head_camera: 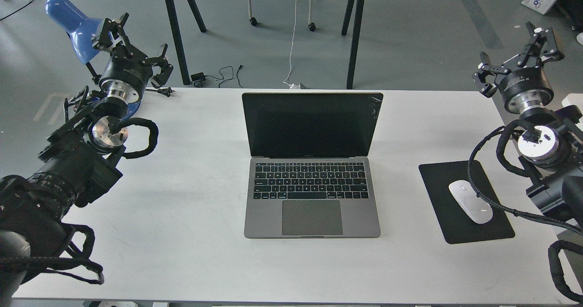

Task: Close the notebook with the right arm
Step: 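Raise the right gripper and move it toward the laptop's screen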

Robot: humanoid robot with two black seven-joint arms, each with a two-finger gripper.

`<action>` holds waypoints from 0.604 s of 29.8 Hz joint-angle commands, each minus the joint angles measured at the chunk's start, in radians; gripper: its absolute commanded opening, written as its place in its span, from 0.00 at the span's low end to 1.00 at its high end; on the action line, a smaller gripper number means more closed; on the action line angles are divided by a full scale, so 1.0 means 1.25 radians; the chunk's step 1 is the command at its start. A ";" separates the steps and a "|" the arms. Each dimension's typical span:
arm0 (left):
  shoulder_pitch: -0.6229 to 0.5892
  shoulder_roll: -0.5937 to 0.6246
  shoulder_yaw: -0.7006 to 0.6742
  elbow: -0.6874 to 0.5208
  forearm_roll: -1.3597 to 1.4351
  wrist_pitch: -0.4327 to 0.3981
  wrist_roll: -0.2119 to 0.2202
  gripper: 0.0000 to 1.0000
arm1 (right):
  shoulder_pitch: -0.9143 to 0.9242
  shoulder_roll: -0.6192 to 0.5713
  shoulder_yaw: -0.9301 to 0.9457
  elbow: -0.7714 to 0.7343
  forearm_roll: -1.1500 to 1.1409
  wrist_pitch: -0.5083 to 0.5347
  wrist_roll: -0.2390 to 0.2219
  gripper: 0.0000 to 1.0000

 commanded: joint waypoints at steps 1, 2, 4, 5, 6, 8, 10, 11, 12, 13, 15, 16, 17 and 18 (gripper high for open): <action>0.000 0.000 0.000 0.001 -0.001 0.000 -0.003 1.00 | 0.000 0.012 -0.002 0.000 0.001 0.004 0.000 1.00; 0.000 0.000 -0.001 0.000 -0.001 0.000 -0.003 1.00 | 0.000 0.013 -0.004 0.000 0.001 0.004 0.000 1.00; 0.000 0.000 -0.005 0.001 -0.001 0.000 -0.004 1.00 | 0.001 0.014 -0.008 0.000 0.001 0.004 0.000 1.00; 0.000 0.001 -0.005 0.001 -0.001 0.000 -0.004 1.00 | 0.003 0.014 -0.013 0.000 0.000 0.004 0.000 1.00; 0.000 0.001 -0.004 0.001 -0.001 0.000 -0.004 1.00 | 0.004 0.016 -0.018 -0.001 -0.001 0.003 0.000 1.00; 0.000 0.001 -0.003 0.000 -0.001 0.000 -0.003 1.00 | 0.013 0.024 -0.033 -0.001 -0.002 0.003 0.000 1.00; 0.000 0.001 -0.003 0.001 -0.001 0.000 -0.003 1.00 | 0.047 0.035 -0.054 -0.022 -0.004 0.001 -0.001 1.00; 0.000 0.001 -0.003 0.001 -0.001 0.000 -0.003 1.00 | 0.064 0.043 -0.071 -0.043 -0.005 0.000 -0.001 1.00; 0.000 0.001 -0.003 0.001 -0.001 0.000 -0.003 1.00 | 0.084 0.056 -0.091 -0.066 -0.005 0.000 0.000 1.00; 0.000 0.001 -0.001 0.001 -0.001 0.000 -0.003 1.00 | 0.110 0.079 -0.116 -0.095 -0.004 -0.001 0.002 1.00; 0.000 0.001 -0.001 0.001 -0.001 0.000 -0.003 1.00 | 0.144 0.112 -0.146 -0.136 -0.004 0.000 0.003 1.00; 0.000 0.001 -0.001 0.001 -0.001 0.000 -0.003 1.00 | 0.160 0.128 -0.156 -0.154 -0.004 0.001 0.003 1.00; 0.000 0.001 -0.001 0.001 -0.001 0.000 -0.003 1.00 | 0.170 0.141 -0.163 -0.164 -0.004 0.003 0.004 1.00; 0.000 0.001 -0.001 0.001 -0.001 0.000 -0.003 1.00 | 0.179 0.157 -0.169 -0.172 -0.004 0.003 0.003 1.00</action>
